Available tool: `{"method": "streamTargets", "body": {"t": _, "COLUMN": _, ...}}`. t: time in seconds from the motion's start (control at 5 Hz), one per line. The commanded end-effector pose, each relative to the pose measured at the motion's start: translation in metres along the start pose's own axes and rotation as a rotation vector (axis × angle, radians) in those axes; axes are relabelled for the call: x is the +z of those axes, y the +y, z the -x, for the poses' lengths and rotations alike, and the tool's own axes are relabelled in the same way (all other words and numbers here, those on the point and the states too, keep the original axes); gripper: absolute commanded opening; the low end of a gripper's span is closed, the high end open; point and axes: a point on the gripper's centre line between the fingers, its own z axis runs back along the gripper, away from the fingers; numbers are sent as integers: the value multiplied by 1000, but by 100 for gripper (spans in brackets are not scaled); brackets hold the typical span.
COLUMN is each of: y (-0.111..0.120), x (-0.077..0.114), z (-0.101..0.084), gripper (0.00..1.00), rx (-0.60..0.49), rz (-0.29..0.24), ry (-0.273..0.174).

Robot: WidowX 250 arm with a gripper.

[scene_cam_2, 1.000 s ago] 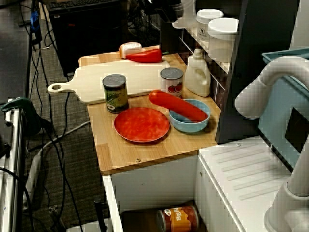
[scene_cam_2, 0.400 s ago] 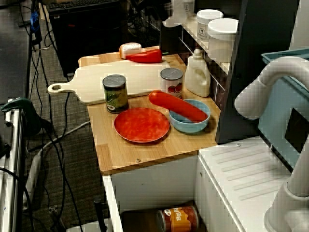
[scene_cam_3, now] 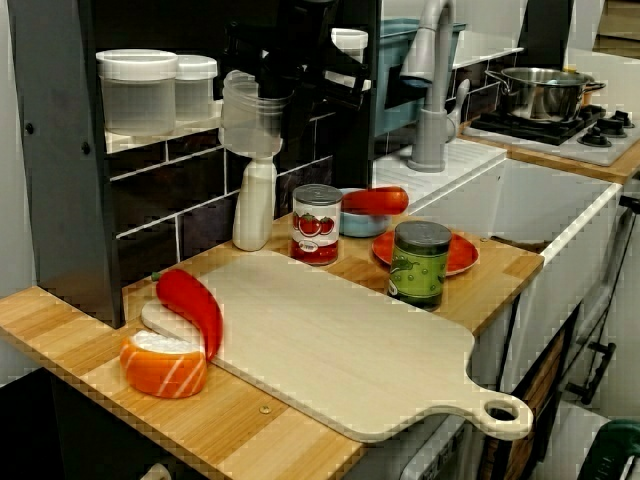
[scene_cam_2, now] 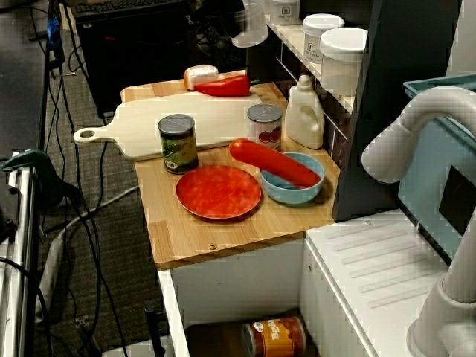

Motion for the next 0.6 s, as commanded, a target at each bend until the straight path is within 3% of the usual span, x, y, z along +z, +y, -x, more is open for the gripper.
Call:
{"method": "streamTargets", "body": {"t": 0.0, "y": -5, "x": 40, "z": 10, "gripper": 0, "rx": -23, "rz": -63, "ry": 3}}
{"method": "streamTargets", "body": {"t": 0.4, "y": -19, "x": 40, "z": 24, "gripper": 0, "rx": -25, "rz": -73, "ry": 8}}
